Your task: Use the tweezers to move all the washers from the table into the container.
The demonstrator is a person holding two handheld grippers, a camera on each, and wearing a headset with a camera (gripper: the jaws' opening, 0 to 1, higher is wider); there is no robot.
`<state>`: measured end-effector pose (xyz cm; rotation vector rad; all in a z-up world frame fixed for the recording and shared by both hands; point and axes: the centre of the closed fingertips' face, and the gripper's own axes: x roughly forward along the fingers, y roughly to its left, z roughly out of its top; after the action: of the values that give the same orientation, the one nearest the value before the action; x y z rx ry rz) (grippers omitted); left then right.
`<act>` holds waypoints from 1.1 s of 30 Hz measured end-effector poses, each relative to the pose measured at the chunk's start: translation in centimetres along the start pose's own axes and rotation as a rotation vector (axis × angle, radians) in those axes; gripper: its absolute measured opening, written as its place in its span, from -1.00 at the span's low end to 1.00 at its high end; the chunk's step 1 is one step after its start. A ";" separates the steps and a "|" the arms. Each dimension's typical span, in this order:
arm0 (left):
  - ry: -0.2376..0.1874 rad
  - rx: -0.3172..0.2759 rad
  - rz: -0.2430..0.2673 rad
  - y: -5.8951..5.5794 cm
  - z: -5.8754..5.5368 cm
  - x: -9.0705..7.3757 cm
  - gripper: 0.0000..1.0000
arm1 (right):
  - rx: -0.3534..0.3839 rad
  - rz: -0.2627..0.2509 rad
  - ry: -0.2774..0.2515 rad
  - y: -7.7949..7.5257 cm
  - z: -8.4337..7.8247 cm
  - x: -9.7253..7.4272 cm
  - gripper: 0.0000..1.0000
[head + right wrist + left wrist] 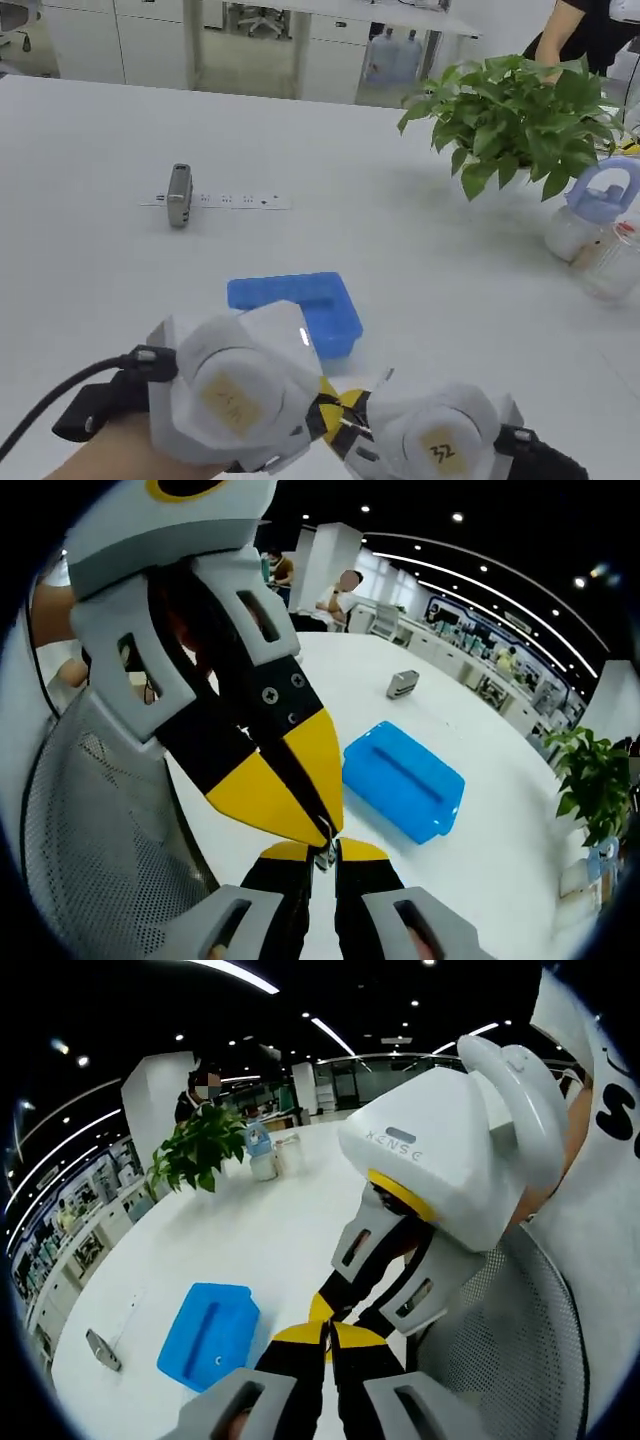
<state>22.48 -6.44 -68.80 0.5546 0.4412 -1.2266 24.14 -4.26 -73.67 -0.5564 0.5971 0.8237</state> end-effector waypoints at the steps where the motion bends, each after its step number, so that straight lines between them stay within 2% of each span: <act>1: 0.004 0.012 -0.004 0.0 -0.2 0.1 -1.00 | -0.003 -0.001 0.001 0.0 0.0 0.0 -0.93; 5: 0.009 0.013 0.003 0.6 -0.7 0.7 -1.00 | -0.028 -0.006 0.028 -0.7 -0.5 0.6 -0.92; 8: 0.006 0.050 -0.009 0.8 -1.1 1.3 -1.00 | -0.035 -0.002 0.044 -1.1 -1.1 1.3 -0.91; 15: 0.044 0.069 -0.031 0.9 -3.0 2.6 -1.00 | -0.094 0.011 0.106 -1.0 -2.8 3.0 -0.90; 18: 0.073 0.027 -0.048 0.8 -4.7 2.7 -1.00 | -0.094 0.041 0.125 -0.3 -3.4 3.7 -0.90; 19: 0.061 0.020 -0.032 1.1 -4.8 2.5 -1.00 | -0.106 0.041 0.102 -0.2 -3.1 3.7 -0.89; 20: 0.057 0.009 -0.034 1.1 -5.0 2.4 -1.00 | -0.107 0.044 0.106 -0.2 -3.1 3.7 -0.89; 21: 0.061 -0.018 -0.038 1.1 -5.3 2.2 -1.00 | -0.091 0.055 0.104 0.0 -3.1 3.9 -0.88; 23: 0.080 -0.009 -0.033 1.1 -6.0 2.0 -1.00 | -0.065 0.064 0.102 0.1 -3.0 4.0 -0.86; 24: 0.094 0.000 -0.032 1.0 -6.5 2.0 -1.00 | -0.028 0.072 0.107 0.3 -3.1 4.0 -0.85; 27: 0.100 0.004 -0.030 0.8 -7.6 1.8 -1.00 | 0.050 0.085 0.078 0.5 -2.8 3.2 -0.77; 28: 0.117 -0.015 -0.040 0.5 -8.3 1.8 -1.00 | 0.087 0.069 0.054 0.2 -2.5 2.6 -0.75; 30: 0.125 -0.007 -0.041 0.4 -9.3 1.9 -1.00 | 0.145 0.036 0.010 -0.4 -2.1 1.3 -0.69; 33: 0.150 -0.014 -0.045 0.3 -10.8 2.2 -1.00 | 0.237 0.000 -0.020 -1.3 -2.2 -0.7 -0.63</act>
<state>23.22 -1.38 -78.61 0.6302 0.5908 -1.2289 24.24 -6.76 -74.47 -0.3319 0.6652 0.7452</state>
